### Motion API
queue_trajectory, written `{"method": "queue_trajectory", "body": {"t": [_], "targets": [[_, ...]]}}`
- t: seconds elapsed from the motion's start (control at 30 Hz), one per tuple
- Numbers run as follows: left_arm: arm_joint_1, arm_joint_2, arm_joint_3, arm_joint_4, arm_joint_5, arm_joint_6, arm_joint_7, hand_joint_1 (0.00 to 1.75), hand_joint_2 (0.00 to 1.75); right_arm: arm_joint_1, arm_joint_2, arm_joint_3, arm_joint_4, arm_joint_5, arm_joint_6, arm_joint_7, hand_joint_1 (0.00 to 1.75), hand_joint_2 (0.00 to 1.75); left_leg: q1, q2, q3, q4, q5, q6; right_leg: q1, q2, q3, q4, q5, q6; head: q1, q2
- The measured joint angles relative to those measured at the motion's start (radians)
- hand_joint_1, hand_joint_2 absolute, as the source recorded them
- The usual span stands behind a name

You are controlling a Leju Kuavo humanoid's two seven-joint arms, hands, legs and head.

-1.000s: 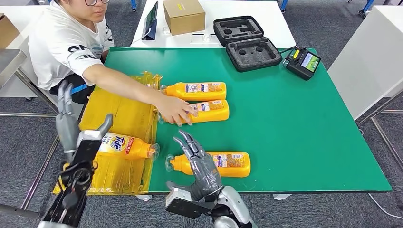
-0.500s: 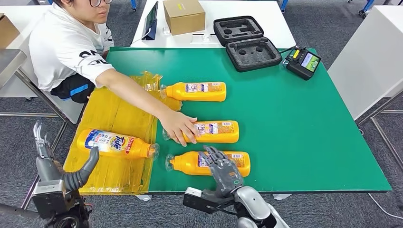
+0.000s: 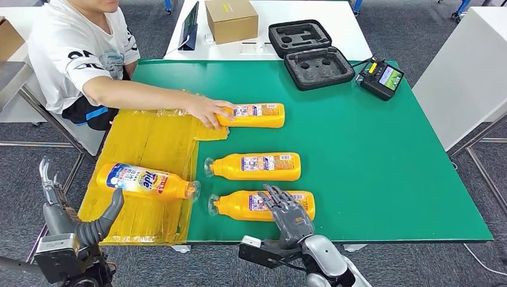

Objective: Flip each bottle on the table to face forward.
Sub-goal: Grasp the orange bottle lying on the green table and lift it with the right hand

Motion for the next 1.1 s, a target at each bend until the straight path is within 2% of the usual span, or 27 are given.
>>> {"method": "queue_trajectory", "body": {"t": [0.5, 1.1], "targets": [[0.014, -0.044, 0.086, 0.004, 0.0, -0.06, 0.0, 0.0, 1.75, 0.083, -0.013, -0.055, -0.061, 0.016, 0.018, 0.034, 0.0, 1.75, 0.0, 0.0, 0.0, 0.0, 0.0, 0.0, 0.0, 0.0, 0.0, 0.0, 0.0, 0.0, 0.0, 0.0], [0.052, -0.092, 0.17, -0.017, 0.006, -0.083, 0.0, 0.0, 1.75, 0.022, 0.026, -0.085, -0.021, -0.031, -0.021, -0.017, 0.0, 1.75, 0.0, 0.0, 0.0, 0.0, 0.0, 0.0, 0.0, 0.0, 0.0, 0.0, 0.0, 0.0, 0.0, 0.0]]}}
